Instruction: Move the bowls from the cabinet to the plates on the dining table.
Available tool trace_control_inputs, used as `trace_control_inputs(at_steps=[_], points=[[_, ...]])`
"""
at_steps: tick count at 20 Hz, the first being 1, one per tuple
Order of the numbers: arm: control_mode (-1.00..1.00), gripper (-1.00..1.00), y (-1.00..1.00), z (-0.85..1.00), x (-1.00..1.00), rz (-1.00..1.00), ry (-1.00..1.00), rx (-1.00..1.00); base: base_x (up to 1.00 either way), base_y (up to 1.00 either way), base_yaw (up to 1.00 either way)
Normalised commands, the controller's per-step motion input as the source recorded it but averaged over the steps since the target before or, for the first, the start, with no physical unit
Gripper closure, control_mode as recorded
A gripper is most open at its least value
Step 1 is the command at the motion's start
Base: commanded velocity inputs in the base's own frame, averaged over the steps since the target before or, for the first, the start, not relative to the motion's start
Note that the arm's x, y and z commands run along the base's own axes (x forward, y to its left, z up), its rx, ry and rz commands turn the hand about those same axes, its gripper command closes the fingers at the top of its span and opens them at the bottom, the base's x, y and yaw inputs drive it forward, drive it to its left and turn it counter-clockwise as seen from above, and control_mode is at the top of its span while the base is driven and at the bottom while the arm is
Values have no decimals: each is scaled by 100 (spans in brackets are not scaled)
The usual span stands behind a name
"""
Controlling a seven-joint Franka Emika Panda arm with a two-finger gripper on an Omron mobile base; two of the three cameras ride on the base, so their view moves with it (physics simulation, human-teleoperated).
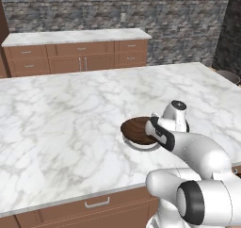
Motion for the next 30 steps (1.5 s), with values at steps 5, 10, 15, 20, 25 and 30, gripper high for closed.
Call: trace_control_inputs(at_steps=[5,10,15,20,25,30], points=[[-100,-100,1,2,0,1,0,0,0,0,0],[-100,-100,15,27,-17,-1,0,-5,0,0,0],[-100,-100,1,48,-85,-8,0,-1,0,0,0],[-100,-100,-3,44,-94,-5,0,0,0,0,0],[-100,-100,0,53,-97,0,-3,0,0,0,0],[-100,-100,-3,51,-86,0,-12,-5,0,0,0]])
